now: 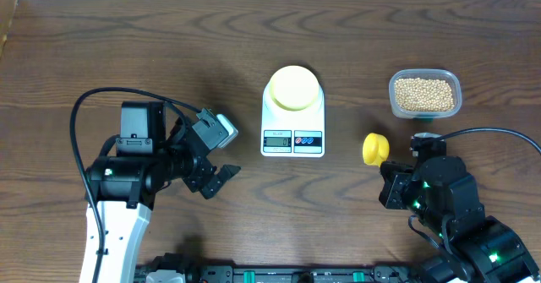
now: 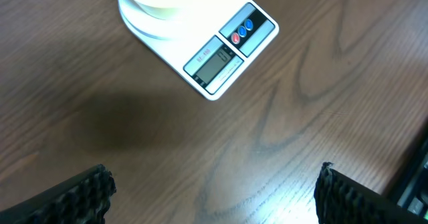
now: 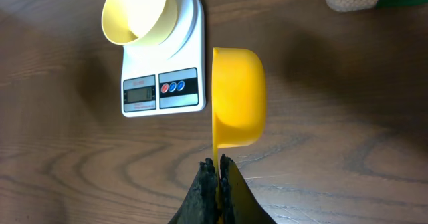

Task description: Scoop item into bowl and weigh 50g on scale

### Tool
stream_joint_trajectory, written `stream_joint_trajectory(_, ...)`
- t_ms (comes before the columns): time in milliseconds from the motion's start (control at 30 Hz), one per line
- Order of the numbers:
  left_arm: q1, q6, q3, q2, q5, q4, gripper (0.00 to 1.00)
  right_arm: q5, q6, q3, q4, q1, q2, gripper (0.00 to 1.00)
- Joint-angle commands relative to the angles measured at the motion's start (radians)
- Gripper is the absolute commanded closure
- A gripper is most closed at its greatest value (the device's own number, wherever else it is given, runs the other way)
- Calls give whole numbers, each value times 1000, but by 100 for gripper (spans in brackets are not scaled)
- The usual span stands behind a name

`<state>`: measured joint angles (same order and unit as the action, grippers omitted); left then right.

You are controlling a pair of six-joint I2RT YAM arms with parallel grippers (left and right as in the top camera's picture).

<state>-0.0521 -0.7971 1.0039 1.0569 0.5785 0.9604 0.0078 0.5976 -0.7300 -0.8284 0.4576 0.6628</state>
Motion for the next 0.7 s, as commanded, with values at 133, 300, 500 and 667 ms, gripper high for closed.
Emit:
stream_joint_trajectory(133,6,-48,20,2,-19,-6,2,9,-8,8,0,-5,-2,99)
stream_joint_trajectory(300,6,-48,19,2,-18,5,2,9,-8,8,0,-5,-2,99)
stream_joint_trajectory(500,6,-47,19,2,-19,27,2,9,-8,8,-6,-5,-2,99)
stream_joint_trajectory(667,6,4,19,4,-10,19,2,9,-8,8,-6,-5,-2,99)
